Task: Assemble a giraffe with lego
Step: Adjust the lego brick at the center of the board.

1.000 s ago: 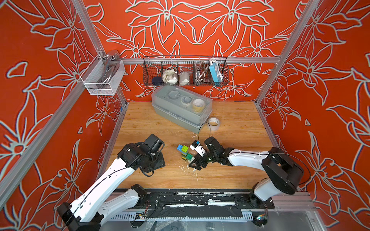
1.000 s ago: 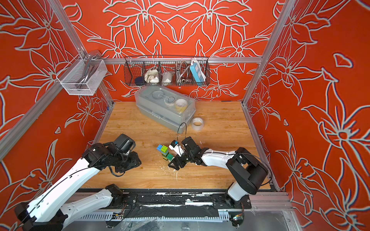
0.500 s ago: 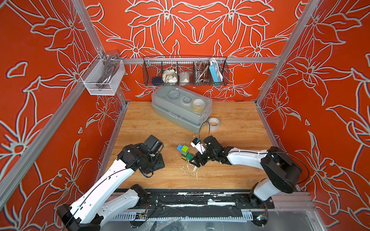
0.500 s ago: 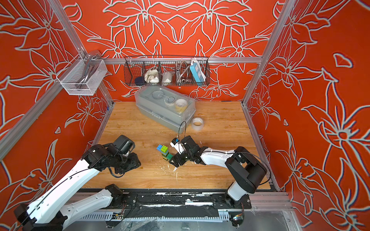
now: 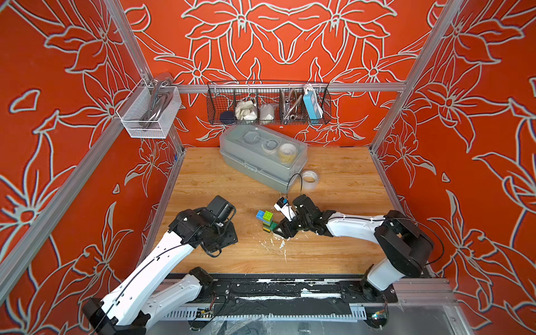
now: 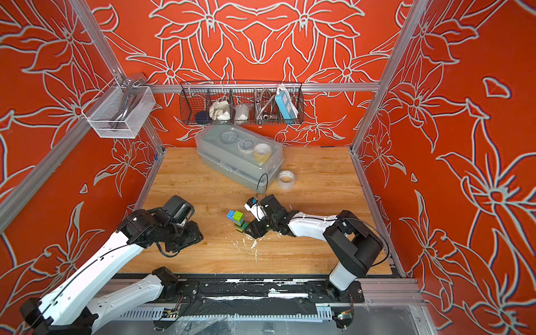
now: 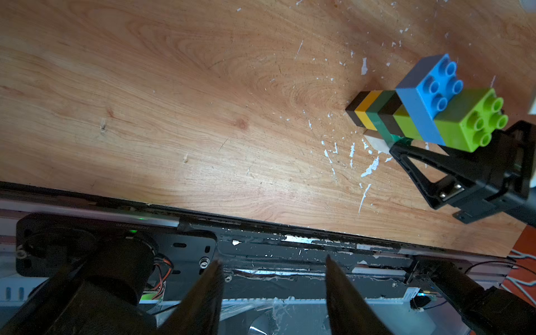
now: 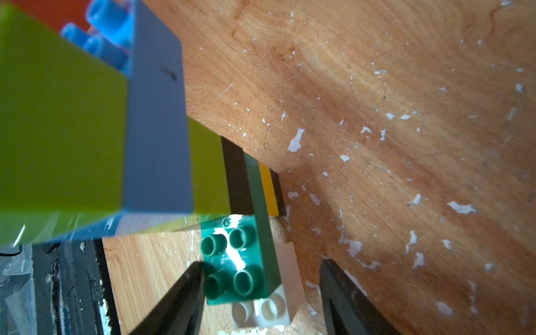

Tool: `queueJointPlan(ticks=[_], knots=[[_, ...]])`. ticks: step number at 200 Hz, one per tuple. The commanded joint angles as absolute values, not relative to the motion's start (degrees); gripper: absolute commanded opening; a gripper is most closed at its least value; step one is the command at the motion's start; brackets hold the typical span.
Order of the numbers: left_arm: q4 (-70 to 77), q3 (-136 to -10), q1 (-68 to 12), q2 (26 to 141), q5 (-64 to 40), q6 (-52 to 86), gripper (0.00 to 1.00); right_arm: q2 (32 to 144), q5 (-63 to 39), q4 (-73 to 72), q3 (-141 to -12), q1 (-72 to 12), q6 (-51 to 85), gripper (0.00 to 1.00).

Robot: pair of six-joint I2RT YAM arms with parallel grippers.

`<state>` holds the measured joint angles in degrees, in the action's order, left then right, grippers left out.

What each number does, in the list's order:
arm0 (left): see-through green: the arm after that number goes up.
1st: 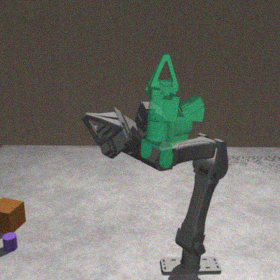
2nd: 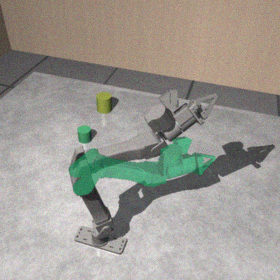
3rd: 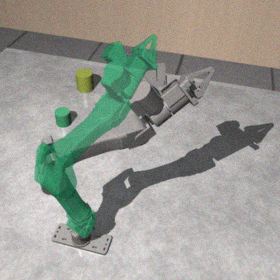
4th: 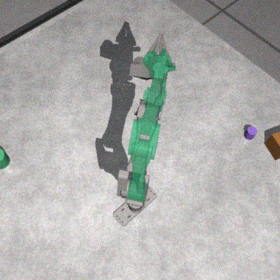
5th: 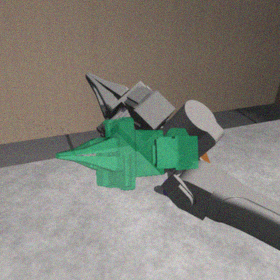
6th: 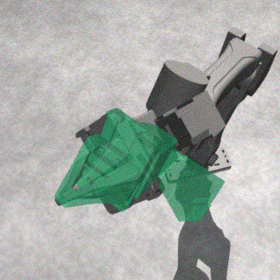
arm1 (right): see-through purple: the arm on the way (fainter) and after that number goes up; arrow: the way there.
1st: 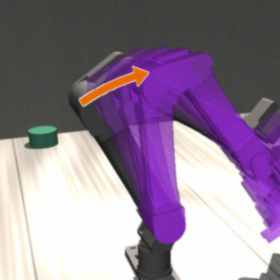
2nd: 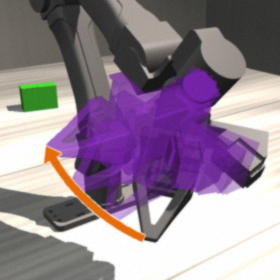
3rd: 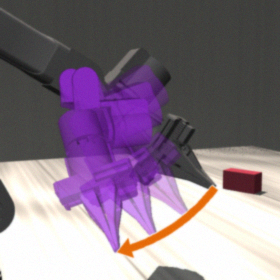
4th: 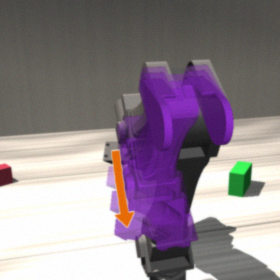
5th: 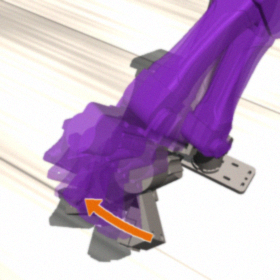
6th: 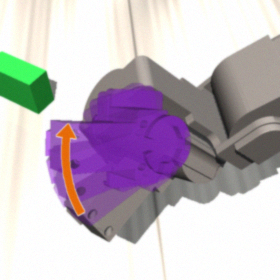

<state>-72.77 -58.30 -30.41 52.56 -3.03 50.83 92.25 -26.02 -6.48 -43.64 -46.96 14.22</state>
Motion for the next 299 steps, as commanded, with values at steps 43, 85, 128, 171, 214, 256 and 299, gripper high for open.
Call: queueJointPlan(ticks=[43,85,128,171,214,256,299], knots=[[-71.8,-56.5,-28.7,52.3,-5.6,50.6,0.55,91.8,-27.3,-7.8,-44.4,-47.6,12.4,0.66],[-71.1,-56.3,-28.1,52.6,-6.1,50.8,0.55,91.6,-28.5,-8.5,-44.2,-47.7,12.1,0.65],[-71.1,-56.3,-27.5,52.6,-6.5,50.7,0.55,92.0,-28.8,-8.8,-44.0,-47.7,11.9,0.54],[-71.0,-56.1,-26.7,52.7,-6.9,50.4,0.55,92.0,-28.7,-8.6,-44.0,-47.7,11.7,0.47],[-70.3,-55.6,-26.3,52.9,-7.4,50.4,0.55,91.8,-28.9,-8.2,-44.0,-47.7,11.1,0.40],[-70.6,-55.1,-25.9,52.7,-7.7,50.7,0.55,91.7,-28.8,-8.5,-43.7,-47.8,10.9,0.44],[-70.7,-54.9,-25.5,52.6,-8.0,50.8,0.55,91.5,-29.0,-8.7,-43.0,-47.7,10.7,0.47]])
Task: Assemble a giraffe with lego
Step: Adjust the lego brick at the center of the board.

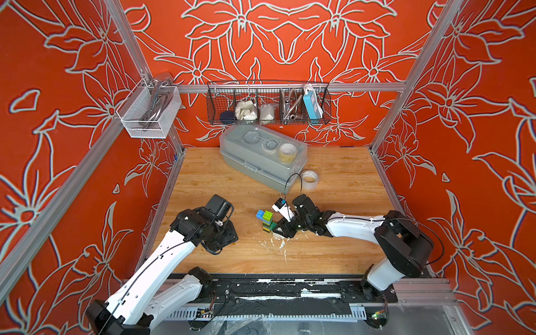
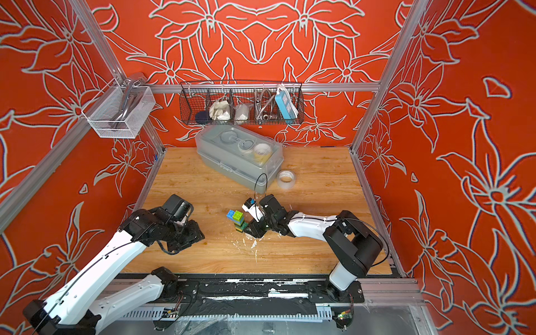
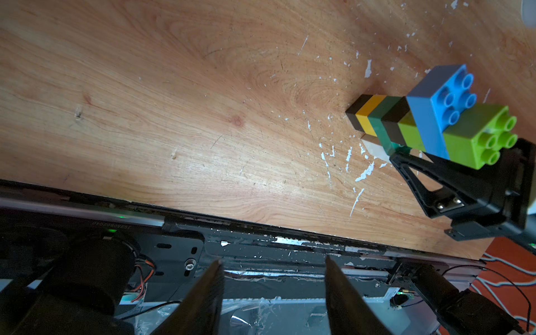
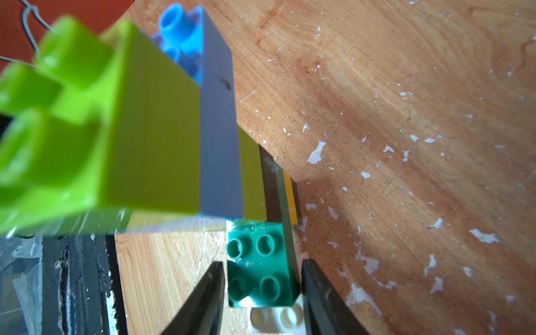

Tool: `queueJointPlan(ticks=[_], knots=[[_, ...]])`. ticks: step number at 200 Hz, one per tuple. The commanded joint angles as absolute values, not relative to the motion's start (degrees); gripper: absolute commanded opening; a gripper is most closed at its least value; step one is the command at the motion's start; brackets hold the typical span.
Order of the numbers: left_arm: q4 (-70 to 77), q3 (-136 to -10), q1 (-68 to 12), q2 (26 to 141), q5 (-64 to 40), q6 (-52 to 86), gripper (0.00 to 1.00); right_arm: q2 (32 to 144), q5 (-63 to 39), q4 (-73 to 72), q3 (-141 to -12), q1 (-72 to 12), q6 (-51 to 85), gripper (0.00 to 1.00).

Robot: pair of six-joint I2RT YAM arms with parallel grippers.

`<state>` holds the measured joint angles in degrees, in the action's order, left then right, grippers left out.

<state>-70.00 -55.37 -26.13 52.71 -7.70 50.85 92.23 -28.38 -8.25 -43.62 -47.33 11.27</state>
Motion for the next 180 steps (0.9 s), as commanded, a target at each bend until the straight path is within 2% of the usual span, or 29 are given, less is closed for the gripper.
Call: queueJointPlan(ticks=[1,104,180], knots=[[-70.7,-54.9,-25.5,52.6,-8.0,50.8,0.55,91.5,-29.0,-8.9,-43.0,-47.7,10.7,0.47],[-70.5,-53.8,-22.6,51.6,-10.6,50.2,0.55,91.5,-29.0,-10.0,-42.4,-48.3,11.3,0.45],[-71.0,-53.4,-20.1,50.2,-12.0,49.3,0.55,92.2,-27.3,-8.6,-42.7,-48.6,11.1,0.34]])
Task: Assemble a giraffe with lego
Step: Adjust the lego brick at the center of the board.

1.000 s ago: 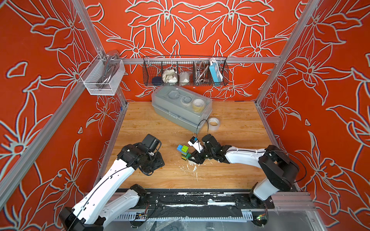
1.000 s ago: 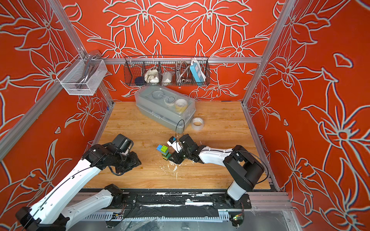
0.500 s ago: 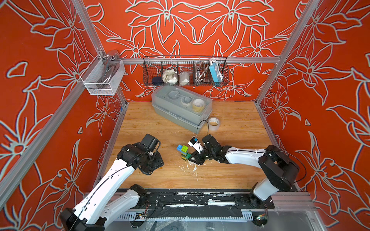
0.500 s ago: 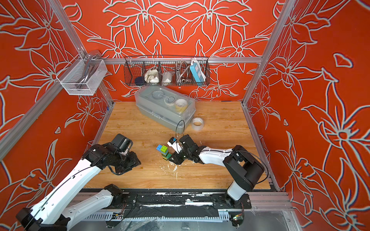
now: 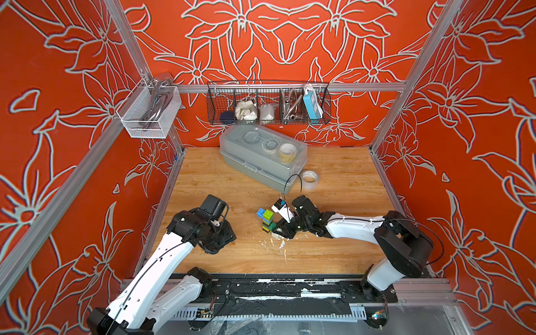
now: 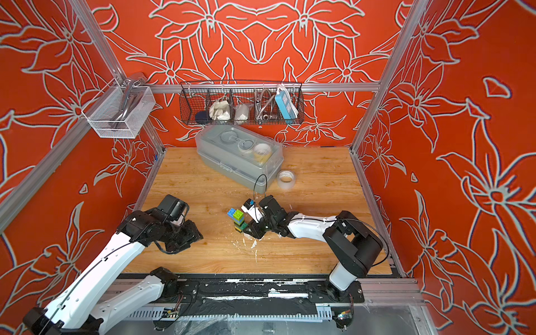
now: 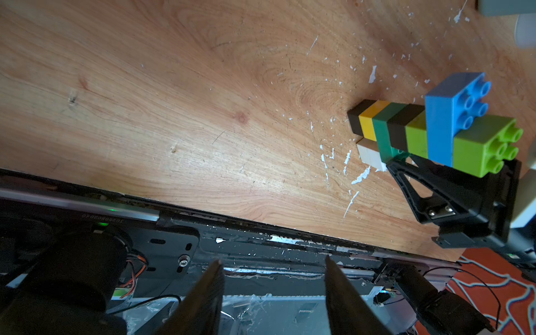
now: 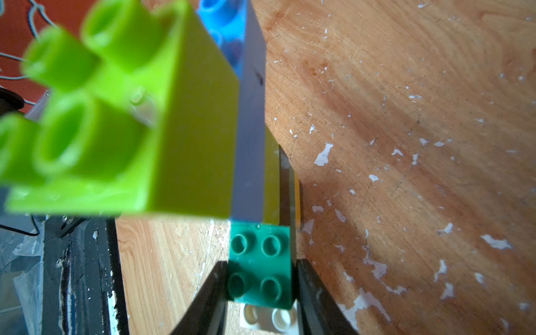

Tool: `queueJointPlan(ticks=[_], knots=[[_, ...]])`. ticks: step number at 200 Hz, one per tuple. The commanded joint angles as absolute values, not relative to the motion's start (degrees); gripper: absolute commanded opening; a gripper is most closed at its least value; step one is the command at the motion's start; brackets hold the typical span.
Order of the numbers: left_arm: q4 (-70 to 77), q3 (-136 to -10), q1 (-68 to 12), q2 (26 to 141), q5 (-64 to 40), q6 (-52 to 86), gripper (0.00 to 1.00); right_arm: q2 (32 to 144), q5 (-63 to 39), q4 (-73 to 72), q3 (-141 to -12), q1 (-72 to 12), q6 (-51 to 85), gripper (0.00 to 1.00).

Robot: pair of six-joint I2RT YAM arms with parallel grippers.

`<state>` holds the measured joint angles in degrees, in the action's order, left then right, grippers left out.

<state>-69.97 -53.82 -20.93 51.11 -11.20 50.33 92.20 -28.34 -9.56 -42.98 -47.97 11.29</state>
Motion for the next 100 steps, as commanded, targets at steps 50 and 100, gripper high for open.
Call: queueJointPlan(ticks=[50,100], knots=[[-71.5,-53.0,-19.4,49.7,-12.2,49.0,0.54,91.7,-27.7,-9.0,-42.2,-48.6,11.3,0.32],[-71.6,-53.4,-19.1,49.6,-11.8,48.4,0.54,87.7,-32.1,-8.4,-41.8,-48.6,12.3,0.30]])
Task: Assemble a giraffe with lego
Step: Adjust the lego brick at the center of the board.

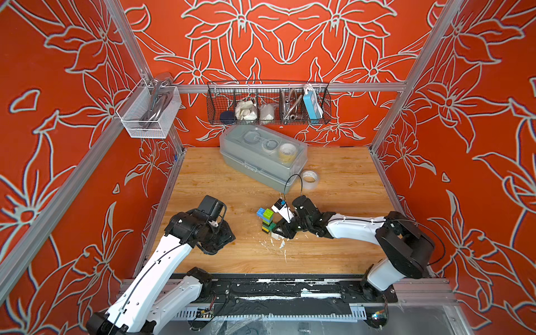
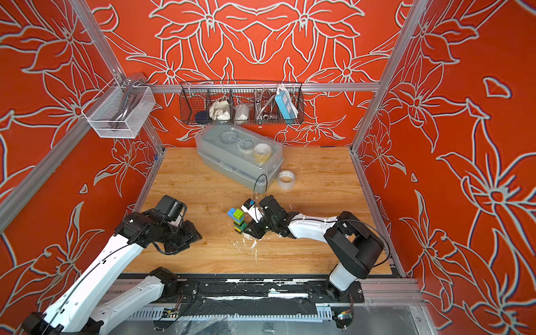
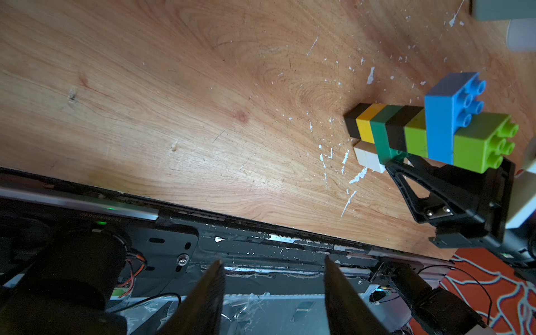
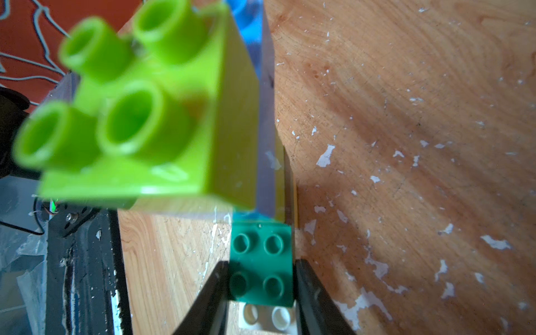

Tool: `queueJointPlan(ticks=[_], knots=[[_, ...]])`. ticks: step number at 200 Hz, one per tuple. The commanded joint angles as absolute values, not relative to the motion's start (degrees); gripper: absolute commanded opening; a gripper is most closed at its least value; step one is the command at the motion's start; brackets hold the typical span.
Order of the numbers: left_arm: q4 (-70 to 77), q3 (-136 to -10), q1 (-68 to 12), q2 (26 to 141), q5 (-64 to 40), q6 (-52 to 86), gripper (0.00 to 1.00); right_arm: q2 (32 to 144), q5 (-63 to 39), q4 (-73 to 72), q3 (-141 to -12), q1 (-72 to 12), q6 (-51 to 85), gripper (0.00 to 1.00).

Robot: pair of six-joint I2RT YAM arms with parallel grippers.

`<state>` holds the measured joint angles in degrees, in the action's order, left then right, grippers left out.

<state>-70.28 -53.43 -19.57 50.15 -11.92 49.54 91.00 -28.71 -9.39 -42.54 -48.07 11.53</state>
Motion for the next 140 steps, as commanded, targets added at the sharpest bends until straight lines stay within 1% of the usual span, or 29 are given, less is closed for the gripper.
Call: queueJointPlan(ticks=[1,36,69,106,140], knots=[[-71.7,-53.4,-19.1,49.5,-11.8,48.4,0.54,87.6,-32.3,-8.3,-41.8,-48.5,12.3,0.30],[-70.7,-53.7,-19.0,48.7,-11.6,48.0,0.54,84.1,-38.1,-4.8,-40.8,-48.4,12.4,0.31],[-70.1,-53.0,-18.9,48.2,-11.9,47.5,0.54,83.0,-44.0,-1.4,-40.1,-48.3,12.3,0.30],[-68.9,-51.8,-18.9,46.5,-12.8,48.0,0.54,84.2,-51.7,-3.2,-39.7,-47.2,16.0,0.31],[-69.6,-51.2,-18.9,44.4,-12.5,48.1,0.54,87.9,-57.8,-6.6,-41.5,-46.2,21.3,0.30]])
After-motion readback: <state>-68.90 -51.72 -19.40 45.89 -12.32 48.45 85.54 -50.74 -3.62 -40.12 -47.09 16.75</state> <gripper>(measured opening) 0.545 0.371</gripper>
